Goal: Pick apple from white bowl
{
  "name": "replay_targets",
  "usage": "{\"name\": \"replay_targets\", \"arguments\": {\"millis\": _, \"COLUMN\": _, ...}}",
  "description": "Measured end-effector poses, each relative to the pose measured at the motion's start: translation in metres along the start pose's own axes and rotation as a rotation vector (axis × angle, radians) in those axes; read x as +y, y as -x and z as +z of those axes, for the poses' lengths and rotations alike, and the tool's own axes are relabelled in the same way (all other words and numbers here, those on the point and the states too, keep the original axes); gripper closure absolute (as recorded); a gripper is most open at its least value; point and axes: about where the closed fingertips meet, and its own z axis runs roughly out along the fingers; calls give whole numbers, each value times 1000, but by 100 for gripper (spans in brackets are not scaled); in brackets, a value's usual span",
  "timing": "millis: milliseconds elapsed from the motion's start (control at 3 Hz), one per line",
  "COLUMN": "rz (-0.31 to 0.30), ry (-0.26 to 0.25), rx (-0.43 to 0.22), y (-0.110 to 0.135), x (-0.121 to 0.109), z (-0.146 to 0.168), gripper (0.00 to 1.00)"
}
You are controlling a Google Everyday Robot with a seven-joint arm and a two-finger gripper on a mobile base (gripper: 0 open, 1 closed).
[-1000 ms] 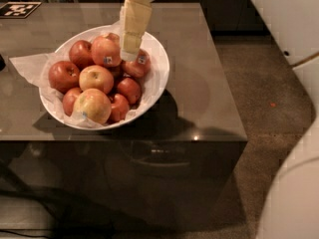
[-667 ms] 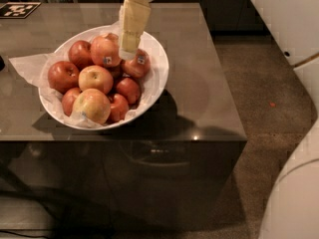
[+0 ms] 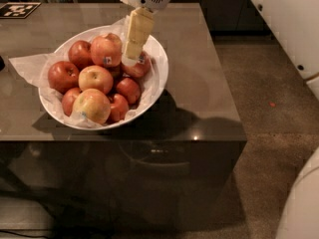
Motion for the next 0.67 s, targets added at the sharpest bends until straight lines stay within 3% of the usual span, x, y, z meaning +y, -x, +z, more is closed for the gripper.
{"name": "replay_targets", "arguments": {"millis": 333, "rz": 7, "ry": 21, "rx": -117, "y": 2, "x": 3, "z": 18, "gripper": 0}}
{"name": "replay_targets", "arguments": {"millis": 667, "rz": 7, "ry": 20, "rx": -118, "y": 4, "x": 3, "z": 17, "gripper": 0}}
